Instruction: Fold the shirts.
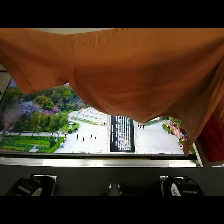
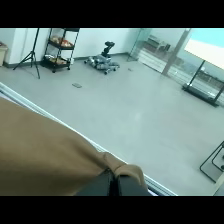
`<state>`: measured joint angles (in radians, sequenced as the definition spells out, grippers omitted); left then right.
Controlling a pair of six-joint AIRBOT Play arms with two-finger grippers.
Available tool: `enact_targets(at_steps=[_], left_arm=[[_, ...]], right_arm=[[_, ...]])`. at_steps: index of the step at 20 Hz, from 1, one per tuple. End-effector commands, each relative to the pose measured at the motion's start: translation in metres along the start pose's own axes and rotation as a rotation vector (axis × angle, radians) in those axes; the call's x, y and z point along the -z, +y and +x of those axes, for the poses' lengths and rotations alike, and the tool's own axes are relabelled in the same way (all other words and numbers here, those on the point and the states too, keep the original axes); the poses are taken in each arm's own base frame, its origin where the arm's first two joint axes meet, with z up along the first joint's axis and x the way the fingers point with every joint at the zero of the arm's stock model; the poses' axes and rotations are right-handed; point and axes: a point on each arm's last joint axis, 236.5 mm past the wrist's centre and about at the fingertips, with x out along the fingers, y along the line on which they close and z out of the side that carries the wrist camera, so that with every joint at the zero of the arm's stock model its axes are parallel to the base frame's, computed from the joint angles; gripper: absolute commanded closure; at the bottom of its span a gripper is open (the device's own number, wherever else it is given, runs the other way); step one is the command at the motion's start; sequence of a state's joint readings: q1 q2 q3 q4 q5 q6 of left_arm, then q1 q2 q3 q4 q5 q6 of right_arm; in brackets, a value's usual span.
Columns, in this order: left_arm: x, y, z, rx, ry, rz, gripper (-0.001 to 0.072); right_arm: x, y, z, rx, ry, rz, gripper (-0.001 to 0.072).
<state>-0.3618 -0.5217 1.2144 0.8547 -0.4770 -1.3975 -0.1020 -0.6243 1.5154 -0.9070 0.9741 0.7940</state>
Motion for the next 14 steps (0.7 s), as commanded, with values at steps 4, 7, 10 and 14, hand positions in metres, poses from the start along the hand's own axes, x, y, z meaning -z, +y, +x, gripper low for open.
enact_targets(at_steps=[4,7,10,14], left_arm=[[0.070,0.049,0.019,-0.113,0.207,0.032,0.0683],[0.158,0.100,0.034,-0.199,0.392,-0.042,0.0682],[0.267,0.154,0.028,-0.326,0.611,-0.193,0.0682],[0.360,0.176,0.019,-0.399,0.803,-0.308,0.0681]], right_arm=[[0.072,-0.018,0.062,-0.050,0.189,0.077,0.0689],[0.164,-0.009,0.127,-0.193,0.380,0.230,0.0689],[0.261,0.019,0.185,-0.345,0.527,0.470,0.0688],[0.355,0.065,0.215,-0.493,0.693,0.762,0.0687]])
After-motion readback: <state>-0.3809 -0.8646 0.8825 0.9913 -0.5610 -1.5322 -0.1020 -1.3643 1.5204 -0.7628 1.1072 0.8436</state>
